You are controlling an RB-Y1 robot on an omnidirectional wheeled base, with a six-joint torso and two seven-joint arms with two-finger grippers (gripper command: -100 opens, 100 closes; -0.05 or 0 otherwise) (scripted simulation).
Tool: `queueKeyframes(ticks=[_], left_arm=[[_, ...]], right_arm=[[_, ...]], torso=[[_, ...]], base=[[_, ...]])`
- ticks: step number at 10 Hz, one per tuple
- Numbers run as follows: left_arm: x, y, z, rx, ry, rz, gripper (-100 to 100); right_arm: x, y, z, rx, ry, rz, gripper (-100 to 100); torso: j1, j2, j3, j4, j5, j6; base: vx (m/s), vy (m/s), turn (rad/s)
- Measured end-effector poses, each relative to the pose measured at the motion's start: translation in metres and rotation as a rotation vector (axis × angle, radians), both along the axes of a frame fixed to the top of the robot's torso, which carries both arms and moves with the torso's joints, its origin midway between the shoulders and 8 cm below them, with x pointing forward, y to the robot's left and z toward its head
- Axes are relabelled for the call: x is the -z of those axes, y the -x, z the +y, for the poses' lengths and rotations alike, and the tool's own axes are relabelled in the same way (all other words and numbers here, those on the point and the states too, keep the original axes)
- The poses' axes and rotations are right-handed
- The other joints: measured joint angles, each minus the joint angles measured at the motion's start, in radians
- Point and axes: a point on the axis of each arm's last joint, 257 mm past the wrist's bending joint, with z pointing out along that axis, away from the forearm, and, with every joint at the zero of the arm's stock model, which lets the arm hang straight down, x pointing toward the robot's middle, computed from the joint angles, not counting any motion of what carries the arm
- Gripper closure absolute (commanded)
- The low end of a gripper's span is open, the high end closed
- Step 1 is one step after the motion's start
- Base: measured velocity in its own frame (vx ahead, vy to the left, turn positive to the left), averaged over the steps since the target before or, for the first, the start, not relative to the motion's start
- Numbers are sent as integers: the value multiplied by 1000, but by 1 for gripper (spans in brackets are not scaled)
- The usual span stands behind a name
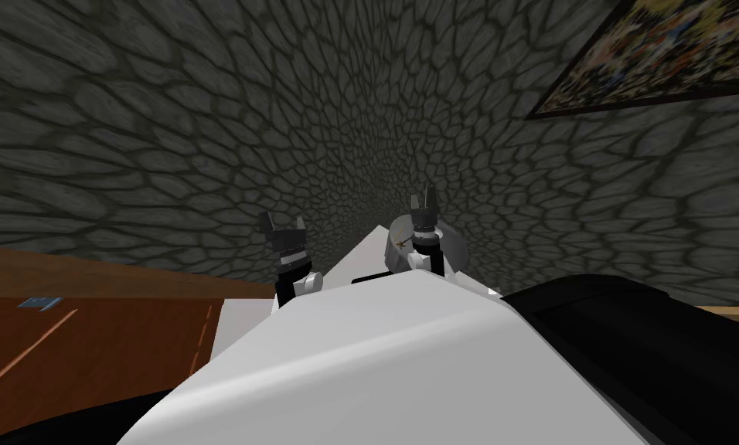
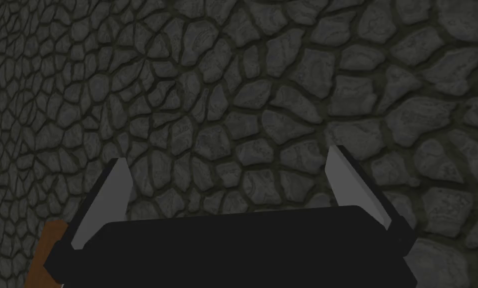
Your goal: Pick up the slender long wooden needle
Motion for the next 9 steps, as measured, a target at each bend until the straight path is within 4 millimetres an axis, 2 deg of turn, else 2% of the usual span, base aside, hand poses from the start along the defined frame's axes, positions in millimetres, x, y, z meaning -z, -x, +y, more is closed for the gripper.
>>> queueKeyframes(ticks=[2, 5, 9], left_arm=[[0, 0, 0, 0, 0, 0, 0], [0, 0, 0, 0, 0, 0, 0], [0, 0, 0, 0, 0, 0, 0]], right_arm=[[13, 1, 4, 1, 72, 35, -100], [40, 1, 17, 11, 203, 99, -100], [103, 8, 30, 19, 439, 223, -100]], torso=[[10, 2, 1, 0, 2, 0], [7, -1, -1, 0, 2, 0], [5, -5, -3, -1, 1, 0]], base=[[-25, 147, 75], [27, 100, 110], [74, 86, 148]])
